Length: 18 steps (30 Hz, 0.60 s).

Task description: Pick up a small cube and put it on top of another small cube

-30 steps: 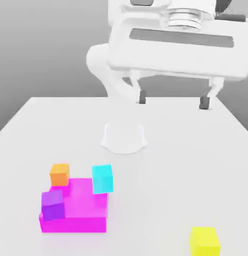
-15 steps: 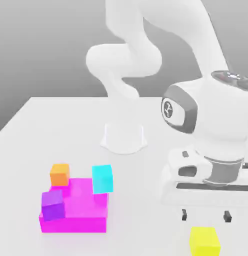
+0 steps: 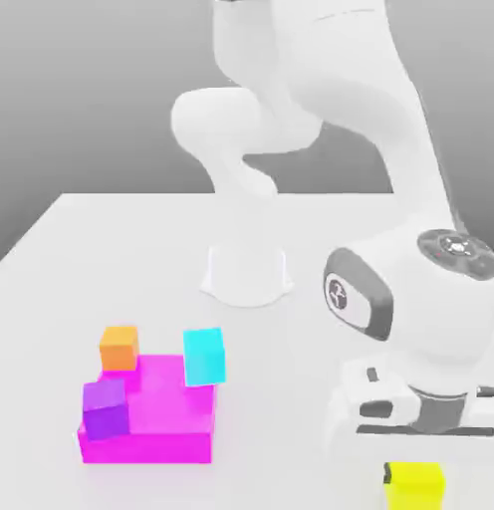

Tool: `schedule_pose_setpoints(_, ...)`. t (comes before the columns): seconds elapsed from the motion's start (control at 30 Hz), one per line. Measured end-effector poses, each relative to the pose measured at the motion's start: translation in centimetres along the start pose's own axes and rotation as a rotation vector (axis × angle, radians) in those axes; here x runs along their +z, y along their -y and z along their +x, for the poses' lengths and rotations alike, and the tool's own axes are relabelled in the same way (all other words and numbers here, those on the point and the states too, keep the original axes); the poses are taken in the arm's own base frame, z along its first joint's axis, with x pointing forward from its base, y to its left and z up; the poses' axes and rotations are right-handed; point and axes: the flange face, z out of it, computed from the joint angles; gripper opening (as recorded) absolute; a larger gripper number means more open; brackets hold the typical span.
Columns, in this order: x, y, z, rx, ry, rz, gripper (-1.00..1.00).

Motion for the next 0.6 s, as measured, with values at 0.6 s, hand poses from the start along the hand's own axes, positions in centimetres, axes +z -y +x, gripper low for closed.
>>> schedule_pose_setpoints(0.6,-10.7,-32.0,15.2,0.881,-0.048,-0.053,-1.00)
